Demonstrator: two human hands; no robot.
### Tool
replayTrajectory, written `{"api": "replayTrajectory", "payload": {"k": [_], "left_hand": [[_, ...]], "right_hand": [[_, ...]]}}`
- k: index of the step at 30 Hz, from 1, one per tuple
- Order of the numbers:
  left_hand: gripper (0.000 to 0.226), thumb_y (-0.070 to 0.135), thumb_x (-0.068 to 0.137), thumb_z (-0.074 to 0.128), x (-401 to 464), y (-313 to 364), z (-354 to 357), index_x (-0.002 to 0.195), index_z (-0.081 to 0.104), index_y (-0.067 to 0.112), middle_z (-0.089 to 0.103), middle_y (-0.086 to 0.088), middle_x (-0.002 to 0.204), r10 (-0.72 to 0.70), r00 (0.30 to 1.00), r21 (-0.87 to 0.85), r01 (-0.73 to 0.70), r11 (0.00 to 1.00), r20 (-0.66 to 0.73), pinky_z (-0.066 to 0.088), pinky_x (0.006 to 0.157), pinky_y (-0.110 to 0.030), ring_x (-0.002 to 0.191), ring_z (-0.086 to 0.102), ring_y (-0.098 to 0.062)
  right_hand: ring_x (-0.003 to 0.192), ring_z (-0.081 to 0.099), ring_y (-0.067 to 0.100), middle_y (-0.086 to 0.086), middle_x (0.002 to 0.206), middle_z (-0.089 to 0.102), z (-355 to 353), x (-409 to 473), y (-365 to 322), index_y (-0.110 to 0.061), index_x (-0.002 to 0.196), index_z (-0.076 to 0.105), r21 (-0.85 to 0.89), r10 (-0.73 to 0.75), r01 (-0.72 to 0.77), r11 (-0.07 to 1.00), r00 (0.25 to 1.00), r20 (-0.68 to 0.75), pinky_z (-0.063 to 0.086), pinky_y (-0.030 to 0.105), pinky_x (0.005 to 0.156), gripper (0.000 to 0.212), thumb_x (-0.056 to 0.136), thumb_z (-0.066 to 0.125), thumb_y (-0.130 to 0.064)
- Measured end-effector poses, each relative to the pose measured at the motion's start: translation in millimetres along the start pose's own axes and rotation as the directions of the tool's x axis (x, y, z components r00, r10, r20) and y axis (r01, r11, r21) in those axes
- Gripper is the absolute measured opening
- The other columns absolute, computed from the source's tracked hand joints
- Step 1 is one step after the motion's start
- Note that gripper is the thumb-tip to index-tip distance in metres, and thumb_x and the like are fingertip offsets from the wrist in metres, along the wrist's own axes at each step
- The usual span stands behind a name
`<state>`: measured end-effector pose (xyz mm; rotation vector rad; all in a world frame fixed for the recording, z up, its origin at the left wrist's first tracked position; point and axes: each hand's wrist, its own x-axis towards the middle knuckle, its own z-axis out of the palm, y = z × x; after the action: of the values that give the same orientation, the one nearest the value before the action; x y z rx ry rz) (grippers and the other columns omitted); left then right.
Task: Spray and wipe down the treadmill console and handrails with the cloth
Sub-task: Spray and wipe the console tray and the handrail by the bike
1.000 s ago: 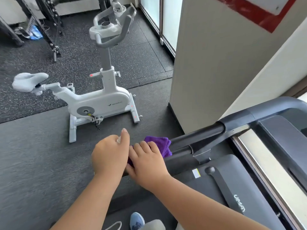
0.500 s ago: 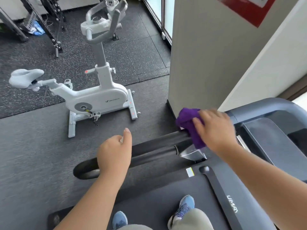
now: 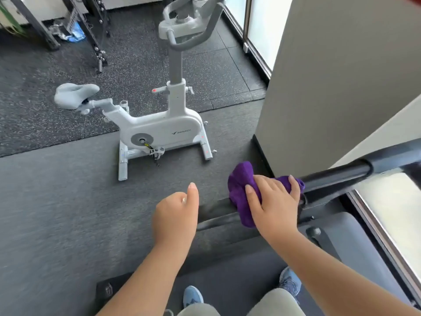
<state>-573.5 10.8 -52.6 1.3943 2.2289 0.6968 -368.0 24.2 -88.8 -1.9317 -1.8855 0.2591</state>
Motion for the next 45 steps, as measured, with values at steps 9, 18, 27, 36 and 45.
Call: {"api": "replayTrajectory", "payload": {"k": [9,18,27,36,45], "left_hand": [[0.064,0.059,0.098,0.032,16,-94,-61,0.055,0.038,0.012,0.048,-0.005,0.052,-0.099,0.995,-0.024,0.099,0.995,0.009,0.034,0.052,-0.036,0.052,0.046,-0.026],[0.067,0.058,0.100,0.031,18,-81,-85,0.055,0.046,0.010,0.058,-0.007,0.056,-0.048,0.999,-0.044,0.048,0.998,0.004,0.040,0.056,-0.037,0.059,0.056,-0.029],[0.075,0.061,0.097,0.032,8,-49,-63,0.068,0.064,0.000,0.070,-0.014,0.067,-0.137,0.990,-0.090,0.140,0.986,0.040,0.055,0.066,-0.039,0.066,0.066,-0.033],[0.076,0.062,0.094,0.033,-28,-15,-28,0.073,0.062,-0.005,0.070,-0.021,0.073,-0.267,0.964,-0.078,0.268,0.960,0.023,0.057,0.071,-0.044,0.073,0.069,-0.039],[0.078,0.067,0.086,0.031,-21,-11,-29,0.068,0.058,-0.004,0.064,-0.017,0.061,-0.268,0.963,-0.083,0.266,0.960,-0.012,0.058,0.072,-0.052,0.061,0.063,-0.035]], "right_hand": [[0.076,0.063,0.028,-0.006,0.083,0.067,72,-34,-133,-0.027,0.087,0.062,-0.238,-0.193,0.243,0.940,0.957,0.216,0.037,0.052,0.096,0.034,0.086,0.061,-0.061],[0.072,0.061,0.030,-0.001,0.076,0.063,92,-36,-153,-0.024,0.083,0.061,-0.418,-0.276,0.438,0.796,0.877,0.393,0.037,0.045,0.081,0.025,0.085,0.070,-0.047],[0.098,0.065,0.022,-0.011,0.096,0.071,9,-6,-42,-0.030,0.107,0.063,-0.109,-0.286,0.307,0.945,0.941,0.179,0.041,0.040,0.089,0.040,0.097,0.037,-0.058],[0.100,0.063,0.032,-0.006,0.093,0.065,-71,65,163,-0.018,0.105,0.069,-0.043,-0.121,0.133,0.990,0.971,0.208,0.039,0.046,0.101,0.062,0.093,0.030,-0.065],[0.126,0.057,0.025,-0.003,0.123,0.071,-51,42,95,-0.037,0.136,0.056,-0.142,-0.080,0.125,0.982,0.955,0.286,0.021,0.051,0.117,0.074,0.087,0.018,-0.077]]}}
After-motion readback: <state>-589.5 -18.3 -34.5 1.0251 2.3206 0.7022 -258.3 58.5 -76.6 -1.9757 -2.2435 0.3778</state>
